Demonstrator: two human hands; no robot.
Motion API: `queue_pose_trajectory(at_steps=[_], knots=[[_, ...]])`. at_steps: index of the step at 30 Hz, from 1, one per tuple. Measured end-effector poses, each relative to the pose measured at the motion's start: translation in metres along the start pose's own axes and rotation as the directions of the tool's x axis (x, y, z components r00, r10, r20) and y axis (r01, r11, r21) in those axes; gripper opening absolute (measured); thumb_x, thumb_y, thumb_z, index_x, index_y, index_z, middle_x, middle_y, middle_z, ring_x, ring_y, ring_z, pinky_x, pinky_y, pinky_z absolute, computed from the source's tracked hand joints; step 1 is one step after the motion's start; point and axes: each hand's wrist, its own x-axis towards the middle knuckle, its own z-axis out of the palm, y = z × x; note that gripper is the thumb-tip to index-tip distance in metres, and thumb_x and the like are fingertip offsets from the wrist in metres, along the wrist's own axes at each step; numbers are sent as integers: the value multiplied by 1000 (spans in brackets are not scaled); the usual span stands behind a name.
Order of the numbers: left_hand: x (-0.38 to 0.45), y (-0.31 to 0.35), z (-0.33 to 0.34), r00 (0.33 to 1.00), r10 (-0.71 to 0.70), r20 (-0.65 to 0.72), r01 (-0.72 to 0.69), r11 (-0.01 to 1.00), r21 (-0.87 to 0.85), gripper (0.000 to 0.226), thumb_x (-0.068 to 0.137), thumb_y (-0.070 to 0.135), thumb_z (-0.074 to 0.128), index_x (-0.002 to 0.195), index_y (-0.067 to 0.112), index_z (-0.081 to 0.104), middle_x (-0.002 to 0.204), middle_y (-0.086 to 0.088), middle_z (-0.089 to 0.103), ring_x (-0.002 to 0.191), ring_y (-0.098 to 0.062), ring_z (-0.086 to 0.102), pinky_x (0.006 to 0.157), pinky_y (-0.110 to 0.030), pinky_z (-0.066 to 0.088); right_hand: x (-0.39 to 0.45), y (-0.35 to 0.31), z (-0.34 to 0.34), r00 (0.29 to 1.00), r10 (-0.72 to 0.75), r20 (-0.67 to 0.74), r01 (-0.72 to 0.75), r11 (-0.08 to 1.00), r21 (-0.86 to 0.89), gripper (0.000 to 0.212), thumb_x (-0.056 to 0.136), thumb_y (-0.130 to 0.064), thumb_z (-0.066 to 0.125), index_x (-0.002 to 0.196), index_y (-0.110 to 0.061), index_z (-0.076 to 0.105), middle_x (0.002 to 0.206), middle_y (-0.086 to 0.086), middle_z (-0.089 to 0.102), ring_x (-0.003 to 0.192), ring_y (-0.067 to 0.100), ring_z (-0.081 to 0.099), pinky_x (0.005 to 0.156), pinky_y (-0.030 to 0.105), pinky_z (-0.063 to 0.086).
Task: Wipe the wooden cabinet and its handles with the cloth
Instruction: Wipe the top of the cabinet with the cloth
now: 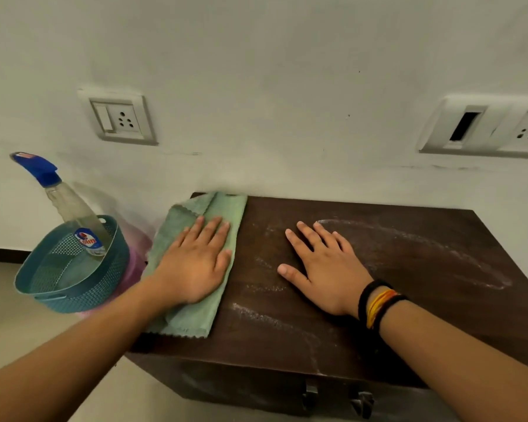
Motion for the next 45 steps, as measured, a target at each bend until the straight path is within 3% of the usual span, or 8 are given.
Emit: queue_pose_trajectory(at_steps=[9, 15, 19, 25, 29, 35, 39, 45], knots=[[24, -6, -3, 989, -147, 20, 148, 989, -22, 76, 91, 60, 3, 157, 24, -1, 165, -11, -5, 152, -25, -4, 123, -41, 2, 3, 3, 3, 1000, -16, -16, 16, 1000, 14, 83, 92, -79, 6, 161, -34, 1, 171, -1, -1, 157, 26, -4, 126, 50, 1], [43, 37, 0, 1000, 24, -3, -24, 999, -28, 71, 91, 59, 7, 156, 30, 1, 165, 3, -8, 152, -23, -6, 123, -44, 3, 2, 1, 4, 999, -6, -32, 7, 999, 34, 83, 92, -79, 8, 161, -34, 1, 172, -1, -2, 157, 25, -6, 126, 49, 0], [39, -12, -6, 984, -176, 35, 177, 983, -42, 79, 88, 63, 4, 157, 25, 1, 166, -1, 0, 152, -25, -1, 123, -45, 6, 2, 2, 3, 1000, -22, -22, 22, 1000, 22, 84, 91, -79, 7, 161, -34, 0, 171, -1, -2, 157, 26, -5, 126, 49, 0], [47, 38, 2, 1000, -23, 2, 23, 999, -30, 63, 96, 57, 12, 154, 38, -4, 165, 2, -8, 152, -26, -7, 123, -47, 3, 4, 1, 2, 1000, -8, -17, 8, 1000, 21, 85, 91, -80, 6, 161, -33, -1, 171, 0, -3, 157, 26, -6, 126, 50, -1], [34, -3, 0, 980, -201, 8, 201, 979, -16, 66, 94, 59, 8, 155, 36, -1, 166, 0, -3, 152, -26, -3, 122, -47, 5, 4, 2, 2, 1000, -21, -12, 21, 1000, 23, 85, 90, -80, 6, 161, -33, -1, 171, 0, -4, 157, 26, -6, 126, 50, 0], [42, 45, 3, 1000, 1, 2, -1, 1000, -30, 67, 92, 58, 7, 155, 38, -2, 166, 3, -4, 152, -23, -5, 122, -47, 5, 3, 0, 3, 1000, -12, -20, 13, 1000, 28, 83, 92, -78, 8, 161, -33, 0, 171, 0, -3, 157, 26, -6, 126, 50, -1], [31, 1, -1, 974, -226, 2, 226, 974, -25, 69, 90, 61, 7, 155, 37, 2, 166, 1, 2, 152, -25, 1, 122, -48, 7, 3, 2, 3, 1000, -25, -15, 26, 999, 40, 84, 92, -78, 8, 162, -32, 1, 172, 0, -2, 157, 27, -6, 126, 51, 0], [28, 58, 5, 998, 56, 6, -56, 998, -5, 66, 91, 58, 7, 154, 41, -2, 165, 8, -7, 152, -21, -5, 122, -46, 3, 3, 1, 5, 999, -25, -41, 26, 999, 38, 82, 93, -76, 10, 162, -31, 3, 172, 1, -1, 157, 27, -4, 126, 51, 1]])
